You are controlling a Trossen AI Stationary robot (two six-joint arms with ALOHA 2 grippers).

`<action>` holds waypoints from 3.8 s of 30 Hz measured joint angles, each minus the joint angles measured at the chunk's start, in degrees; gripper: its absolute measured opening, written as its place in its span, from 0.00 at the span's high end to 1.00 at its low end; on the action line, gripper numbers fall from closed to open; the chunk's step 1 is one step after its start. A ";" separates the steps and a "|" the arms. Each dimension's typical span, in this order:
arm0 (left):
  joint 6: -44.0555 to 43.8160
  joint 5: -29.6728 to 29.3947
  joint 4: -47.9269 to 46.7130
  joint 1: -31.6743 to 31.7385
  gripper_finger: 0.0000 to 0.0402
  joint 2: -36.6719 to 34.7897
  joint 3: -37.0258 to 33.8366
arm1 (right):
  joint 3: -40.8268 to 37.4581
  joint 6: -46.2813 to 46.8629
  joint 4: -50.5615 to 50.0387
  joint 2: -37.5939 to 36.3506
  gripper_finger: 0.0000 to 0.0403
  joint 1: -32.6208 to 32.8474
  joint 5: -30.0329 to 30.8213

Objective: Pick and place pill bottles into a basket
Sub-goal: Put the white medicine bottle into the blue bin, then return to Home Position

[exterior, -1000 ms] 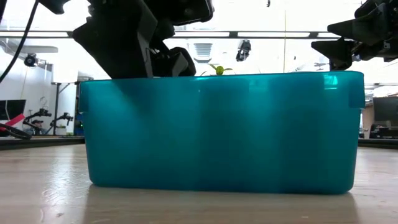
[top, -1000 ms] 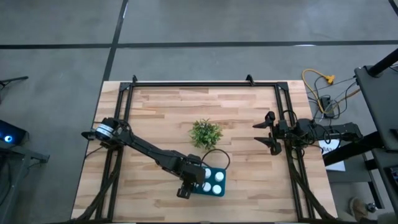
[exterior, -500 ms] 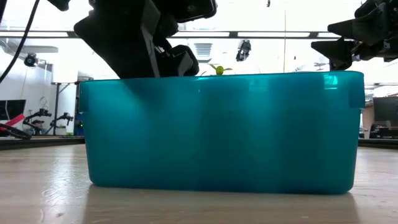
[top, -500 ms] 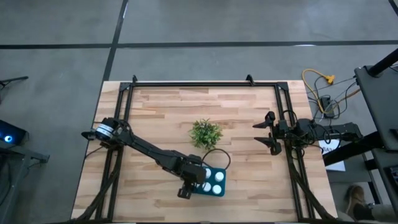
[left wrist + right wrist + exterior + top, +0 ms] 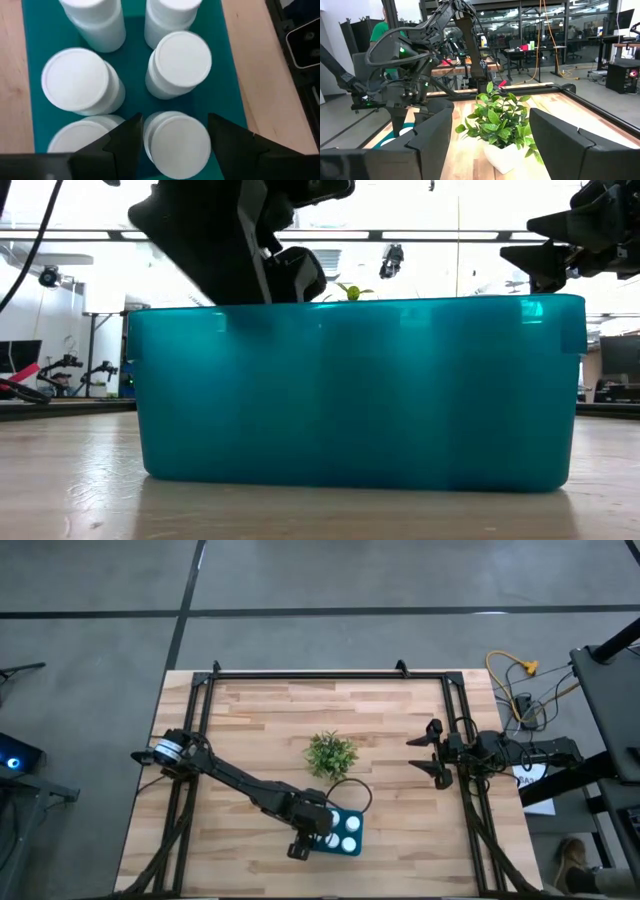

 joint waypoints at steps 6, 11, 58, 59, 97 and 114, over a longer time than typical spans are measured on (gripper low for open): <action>0.11 -0.15 -2.06 0.02 0.49 -0.02 0.64 | 0.00 0.00 0.00 0.00 0.38 0.00 0.00; 0.19 -0.13 -4.11 0.02 0.49 -0.02 0.91 | 0.00 0.00 -0.01 0.00 0.39 0.00 0.00; -0.23 -8.58 -10.75 2.43 0.49 -8.53 6.81 | 0.00 0.00 -0.01 0.02 0.37 -0.01 -0.03; -0.68 -9.29 -10.49 2.75 0.49 -8.98 6.81 | 0.00 0.00 -0.01 0.00 0.37 -0.01 0.07; 5.07 -9.86 35.31 13.25 0.49 -47.11 -41.06 | 0.00 0.00 -0.01 0.00 0.37 0.00 -0.05; 7.97 -3.47 44.42 17.05 0.49 -55.09 -55.02 | 0.00 0.00 -0.02 -0.02 0.37 0.01 0.00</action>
